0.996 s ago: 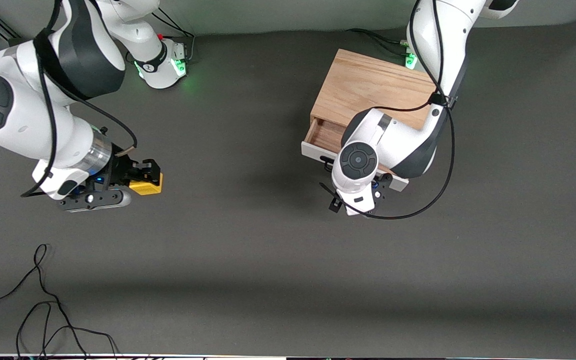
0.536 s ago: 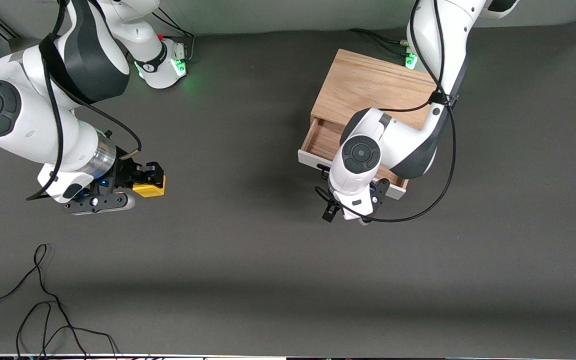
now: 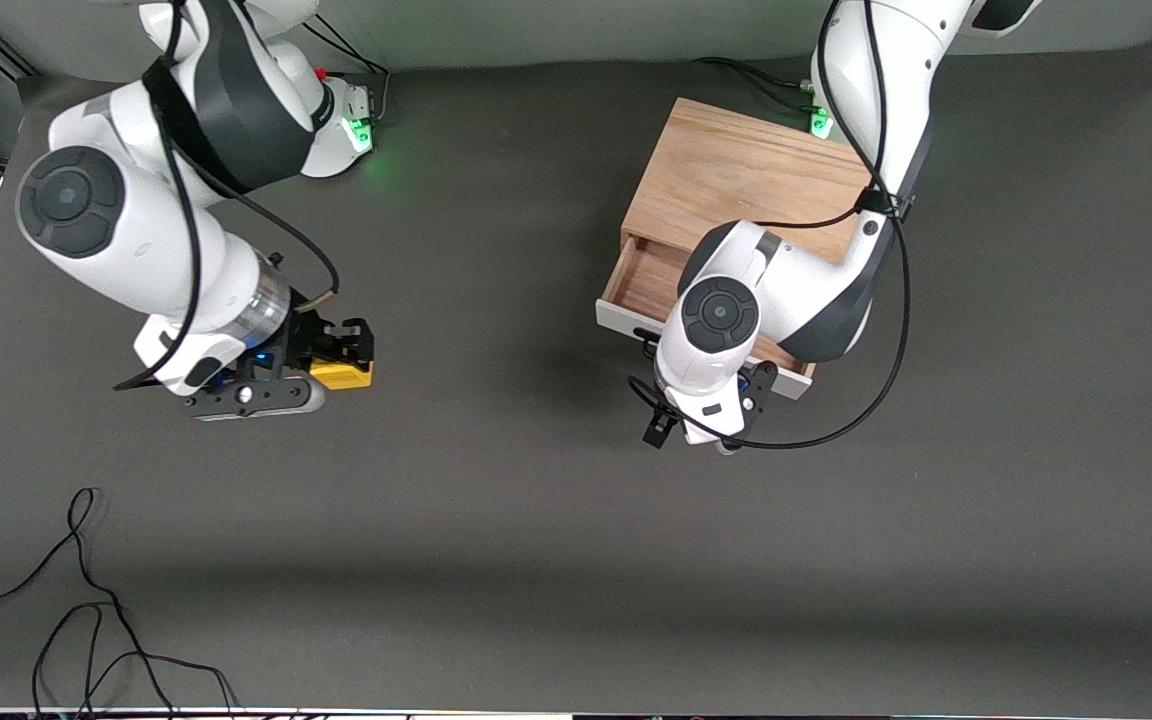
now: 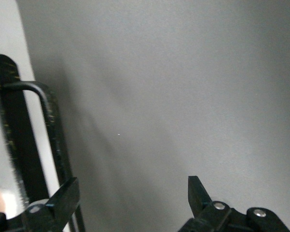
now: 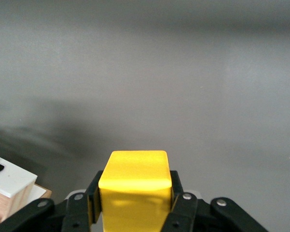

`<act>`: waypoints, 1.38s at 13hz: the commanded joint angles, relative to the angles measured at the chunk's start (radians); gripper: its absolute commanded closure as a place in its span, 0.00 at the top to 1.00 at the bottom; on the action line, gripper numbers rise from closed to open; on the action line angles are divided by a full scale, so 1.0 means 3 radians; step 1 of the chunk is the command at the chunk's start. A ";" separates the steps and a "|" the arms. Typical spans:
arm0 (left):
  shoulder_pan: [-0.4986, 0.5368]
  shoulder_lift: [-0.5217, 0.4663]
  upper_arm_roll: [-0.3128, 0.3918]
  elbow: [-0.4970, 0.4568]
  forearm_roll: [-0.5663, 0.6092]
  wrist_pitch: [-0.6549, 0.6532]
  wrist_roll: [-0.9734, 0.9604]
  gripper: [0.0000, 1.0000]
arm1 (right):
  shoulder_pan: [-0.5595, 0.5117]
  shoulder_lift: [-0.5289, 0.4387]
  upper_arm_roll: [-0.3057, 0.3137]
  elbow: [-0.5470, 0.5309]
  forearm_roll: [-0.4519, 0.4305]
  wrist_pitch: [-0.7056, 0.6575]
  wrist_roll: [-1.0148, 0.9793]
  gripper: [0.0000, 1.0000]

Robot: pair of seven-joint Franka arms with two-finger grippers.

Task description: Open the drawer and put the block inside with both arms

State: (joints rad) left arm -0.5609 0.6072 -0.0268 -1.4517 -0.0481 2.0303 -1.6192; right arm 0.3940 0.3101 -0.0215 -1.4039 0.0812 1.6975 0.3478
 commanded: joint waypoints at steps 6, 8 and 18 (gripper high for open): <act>0.0702 -0.0264 0.0069 0.0636 0.0017 -0.1172 0.0992 1.00 | 0.0067 0.0096 -0.0025 0.0149 0.0011 -0.0013 0.0165 0.34; 0.1024 -0.0474 0.0074 0.0610 0.0028 -0.1433 0.1864 1.00 | 0.0072 0.0122 -0.0025 0.0169 0.0021 -0.0013 0.0185 0.33; 0.1870 -0.1333 0.0094 0.0090 0.0125 -0.1839 0.4639 1.00 | 0.0517 0.0433 0.0026 0.0527 0.0000 -0.0023 0.1176 0.13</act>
State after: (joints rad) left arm 0.0057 0.3057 0.0076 -1.3116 -0.0340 1.4610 -0.3056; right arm 0.5291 0.3868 -0.0106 -1.3302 0.0809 1.7042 0.6306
